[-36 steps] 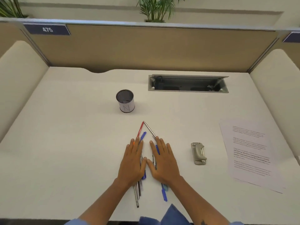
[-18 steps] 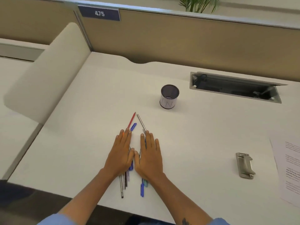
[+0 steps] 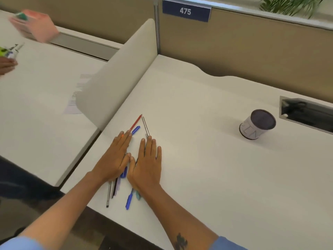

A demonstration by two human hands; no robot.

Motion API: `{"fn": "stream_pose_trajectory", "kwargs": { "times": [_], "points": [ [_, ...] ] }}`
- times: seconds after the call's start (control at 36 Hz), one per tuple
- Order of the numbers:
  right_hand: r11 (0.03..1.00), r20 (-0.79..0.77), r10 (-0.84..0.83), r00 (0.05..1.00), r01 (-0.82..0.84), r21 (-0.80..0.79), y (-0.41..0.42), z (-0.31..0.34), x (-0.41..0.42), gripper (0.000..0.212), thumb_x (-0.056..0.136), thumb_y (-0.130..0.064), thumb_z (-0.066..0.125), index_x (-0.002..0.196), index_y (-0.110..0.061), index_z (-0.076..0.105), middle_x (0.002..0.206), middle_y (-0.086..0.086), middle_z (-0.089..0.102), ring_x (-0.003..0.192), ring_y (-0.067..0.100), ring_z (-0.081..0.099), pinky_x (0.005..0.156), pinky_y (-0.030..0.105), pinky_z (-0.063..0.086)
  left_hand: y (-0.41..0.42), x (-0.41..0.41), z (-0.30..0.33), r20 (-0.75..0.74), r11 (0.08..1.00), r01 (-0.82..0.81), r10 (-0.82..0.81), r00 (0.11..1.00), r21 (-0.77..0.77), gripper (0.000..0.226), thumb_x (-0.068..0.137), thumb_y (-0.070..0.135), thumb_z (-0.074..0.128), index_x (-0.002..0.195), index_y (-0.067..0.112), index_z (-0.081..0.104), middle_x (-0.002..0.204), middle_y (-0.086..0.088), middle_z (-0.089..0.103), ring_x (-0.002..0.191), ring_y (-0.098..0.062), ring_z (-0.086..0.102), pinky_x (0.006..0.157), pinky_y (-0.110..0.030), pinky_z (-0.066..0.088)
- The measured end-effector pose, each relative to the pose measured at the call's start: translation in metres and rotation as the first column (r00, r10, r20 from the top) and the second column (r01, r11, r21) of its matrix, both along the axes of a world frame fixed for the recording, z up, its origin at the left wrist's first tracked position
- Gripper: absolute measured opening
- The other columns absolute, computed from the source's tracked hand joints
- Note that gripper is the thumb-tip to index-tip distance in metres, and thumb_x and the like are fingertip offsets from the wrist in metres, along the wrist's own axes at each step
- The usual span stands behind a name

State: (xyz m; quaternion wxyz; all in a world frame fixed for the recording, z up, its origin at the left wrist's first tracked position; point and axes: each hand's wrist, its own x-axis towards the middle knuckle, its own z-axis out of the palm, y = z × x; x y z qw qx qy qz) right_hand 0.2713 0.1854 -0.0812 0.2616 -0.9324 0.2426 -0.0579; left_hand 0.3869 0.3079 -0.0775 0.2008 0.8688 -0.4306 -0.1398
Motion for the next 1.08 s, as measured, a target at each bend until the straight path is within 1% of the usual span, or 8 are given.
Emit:
{"fn": "stream_pose_trajectory", "kwargs": {
  "times": [0.11, 0.36, 0.56, 0.64, 0.75, 0.89, 0.97, 1.08],
  "points": [
    [1.000, -0.003, -0.011, 1.000, 0.011, 0.005, 0.018, 0.000, 0.033, 0.072, 0.109, -0.052, 0.021, 0.170, -0.014, 0.007, 0.179, 0.009, -0.003, 0.166, 0.025, -0.007, 0.134, 0.052, 0.006, 0.018, 0.030, -0.001, -0.005, 1.000, -0.012, 0.012, 1.000, -0.004, 0.071, 0.109, 0.035, 0.028, 0.172, 0.018, 0.002, 0.182, 0.006, -0.005, 0.168, -0.011, -0.009, 0.138, -0.037, 0.000],
    [1.000, -0.042, -0.009, 0.999, 0.009, 0.000, 0.032, 0.000, 0.063, 0.072, 0.109, -0.052, 0.010, 0.170, -0.015, -0.001, 0.179, 0.008, -0.009, 0.165, 0.026, -0.013, 0.133, 0.054, 0.003, 0.025, 0.047, 0.000, -0.023, 0.998, -0.028, 0.027, 0.999, -0.056, 0.066, 0.110, 0.030, 0.024, 0.172, 0.011, 0.009, 0.183, -0.001, 0.004, 0.169, -0.016, 0.000, 0.138, -0.047, 0.008],
    [1.000, -0.034, -0.004, 0.999, 0.004, 0.008, 0.028, 0.002, 0.062, 0.075, 0.108, -0.056, 0.008, 0.169, -0.013, -0.004, 0.179, 0.003, -0.012, 0.164, 0.020, -0.017, 0.132, 0.057, -0.001, 0.025, 0.047, 0.004, -0.089, 0.989, -0.038, 0.026, 0.996, -0.141, 0.067, 0.112, 0.025, 0.030, 0.173, 0.017, 0.004, 0.183, 0.006, -0.003, 0.169, -0.014, -0.001, 0.137, -0.039, 0.004],
    [1.000, -0.017, 0.009, 1.000, -0.009, 0.005, 0.021, 0.006, 0.059, 0.078, 0.108, -0.060, 0.011, 0.169, -0.014, -0.006, 0.179, 0.002, -0.012, 0.164, 0.018, -0.018, 0.132, 0.058, -0.006, 0.025, 0.047, 0.007, -0.126, 0.985, -0.057, 0.036, 0.991, -0.164, 0.070, 0.111, 0.032, 0.030, 0.173, 0.025, -0.002, 0.182, 0.012, -0.006, 0.169, -0.011, -0.003, 0.138, -0.046, 0.002],
    [0.999, 0.013, 0.042, 0.999, -0.042, 0.005, 0.010, 0.016, 0.049, 0.079, 0.109, -0.057, 0.018, 0.169, -0.012, -0.005, 0.179, 0.004, -0.012, 0.164, 0.018, -0.018, 0.132, 0.056, -0.008, 0.023, 0.043, 0.008, -0.082, 0.986, -0.074, 0.062, 0.995, -0.152, 0.071, 0.111, 0.037, 0.029, 0.172, 0.033, -0.008, 0.182, 0.013, -0.008, 0.169, -0.012, -0.007, 0.136, -0.056, -0.001],
    [0.995, 0.038, 0.091, 0.995, -0.092, 0.045, -0.012, 0.028, 0.028, 0.077, 0.108, -0.050, 0.027, 0.169, -0.013, -0.002, 0.179, 0.004, -0.011, 0.164, 0.018, -0.016, 0.133, 0.053, -0.005, 0.015, 0.027, 0.014, 0.021, 0.985, -0.112, 0.115, 0.993, -0.132, 0.071, 0.112, 0.045, 0.024, 0.172, 0.027, -0.008, 0.182, 0.009, -0.011, 0.169, -0.015, -0.010, 0.137, -0.056, -0.001],
    [0.989, 0.022, 0.145, 0.989, -0.145, 0.020, -0.030, 0.033, 0.013, 0.074, 0.110, -0.052, 0.020, 0.169, -0.015, -0.003, 0.178, 0.003, -0.013, 0.163, 0.017, -0.018, 0.133, 0.052, -0.003, 0.002, 0.008, 0.022, 0.045, 0.983, -0.126, 0.133, 0.990, -0.131, 0.073, 0.111, 0.053, 0.018, 0.172, 0.023, -0.009, 0.181, 0.007, -0.015, 0.168, -0.018, -0.014, 0.136, -0.051, -0.008],
    [0.982, 0.019, 0.175, 0.984, -0.173, -0.070, -0.057, 0.036, -0.014, 0.071, 0.110, -0.045, 0.022, 0.169, -0.009, 0.007, 0.179, 0.006, -0.006, 0.165, 0.020, -0.012, 0.133, 0.053, 0.003, -0.024, -0.026, 0.033, 0.043, 0.975, -0.168, 0.176, 0.984, -0.148, 0.074, 0.110, 0.047, 0.024, 0.172, 0.019, -0.004, 0.181, 0.005, -0.015, 0.167, -0.017, -0.017, 0.137, -0.051, -0.006]
  ]
}}
